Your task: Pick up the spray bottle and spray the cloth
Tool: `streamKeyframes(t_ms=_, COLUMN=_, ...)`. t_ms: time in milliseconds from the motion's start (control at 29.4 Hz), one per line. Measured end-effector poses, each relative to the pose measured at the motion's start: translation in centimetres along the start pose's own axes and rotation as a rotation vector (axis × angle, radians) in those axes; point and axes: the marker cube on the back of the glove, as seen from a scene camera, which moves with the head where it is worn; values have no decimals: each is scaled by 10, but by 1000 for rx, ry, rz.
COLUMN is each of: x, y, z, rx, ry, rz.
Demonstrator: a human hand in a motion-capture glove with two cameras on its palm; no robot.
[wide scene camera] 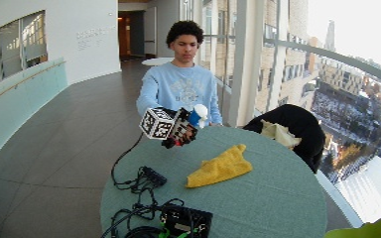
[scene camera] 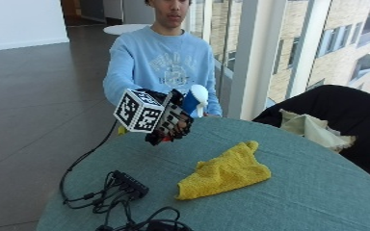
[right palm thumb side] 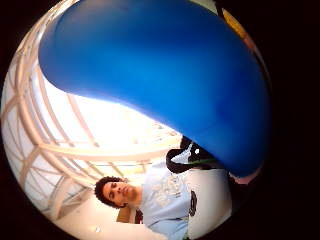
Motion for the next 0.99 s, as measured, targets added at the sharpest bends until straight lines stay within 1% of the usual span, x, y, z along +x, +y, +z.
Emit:
streamKeyframes(t_ms=374, x=0, y=-7, z=11, rx=-42, ry=19, rz=18)
streamKeyframes(t_ms=986, x=0, y=-5, z=11, rx=-73, ry=40, rz=35)
